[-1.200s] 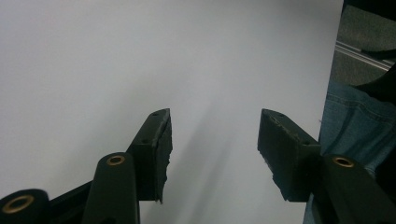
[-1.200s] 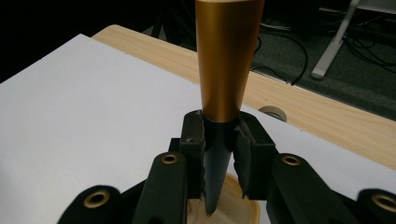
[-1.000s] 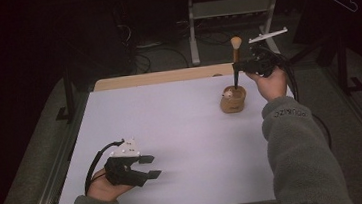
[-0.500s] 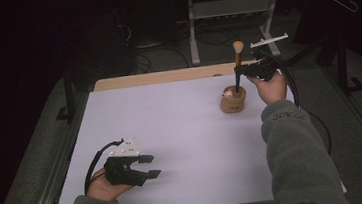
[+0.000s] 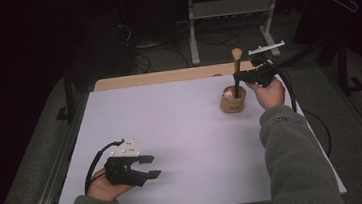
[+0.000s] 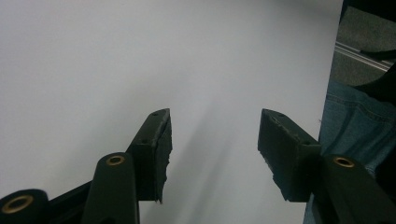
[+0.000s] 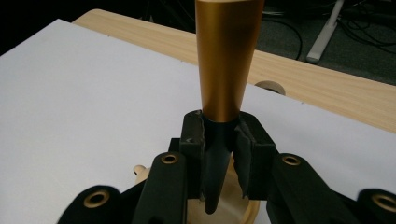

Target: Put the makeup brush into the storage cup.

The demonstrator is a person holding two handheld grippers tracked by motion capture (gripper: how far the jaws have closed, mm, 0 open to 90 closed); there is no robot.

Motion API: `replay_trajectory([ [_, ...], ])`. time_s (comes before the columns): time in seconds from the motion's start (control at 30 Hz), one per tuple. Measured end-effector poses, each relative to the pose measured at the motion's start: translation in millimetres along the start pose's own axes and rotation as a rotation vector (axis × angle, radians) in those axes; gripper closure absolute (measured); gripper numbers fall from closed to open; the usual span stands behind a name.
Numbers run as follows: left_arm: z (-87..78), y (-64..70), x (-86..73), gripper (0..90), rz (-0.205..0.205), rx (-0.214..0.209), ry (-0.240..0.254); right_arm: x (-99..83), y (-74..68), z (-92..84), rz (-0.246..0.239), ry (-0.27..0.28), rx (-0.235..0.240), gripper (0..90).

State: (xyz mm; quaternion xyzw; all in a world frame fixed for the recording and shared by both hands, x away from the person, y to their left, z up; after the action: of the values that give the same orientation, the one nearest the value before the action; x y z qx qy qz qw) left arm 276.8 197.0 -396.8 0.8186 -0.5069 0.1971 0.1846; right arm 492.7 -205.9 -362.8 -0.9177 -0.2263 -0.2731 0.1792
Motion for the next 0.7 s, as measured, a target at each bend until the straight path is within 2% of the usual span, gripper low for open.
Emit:
replay_trajectory([
  [0.7,0.4,0.7,-0.1,44.5,-0.004,-0.004,-0.004,-17.3,3.7,13.7,0.011,-0.023,-0.003,73.2],
])
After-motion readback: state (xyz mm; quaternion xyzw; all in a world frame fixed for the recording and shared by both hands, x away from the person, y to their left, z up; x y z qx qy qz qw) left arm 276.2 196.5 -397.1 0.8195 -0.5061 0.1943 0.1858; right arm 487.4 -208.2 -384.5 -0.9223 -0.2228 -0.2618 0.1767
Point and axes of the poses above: each handheld gripper's, and its own axes: z roughly forward along the jaws, x roughly out of its top, y roughly to its right, the point moved 3 cm from there along z, roughly forward along the jaws, and after that the axes turned 15 degrees about -y, right-handed, at the moved point
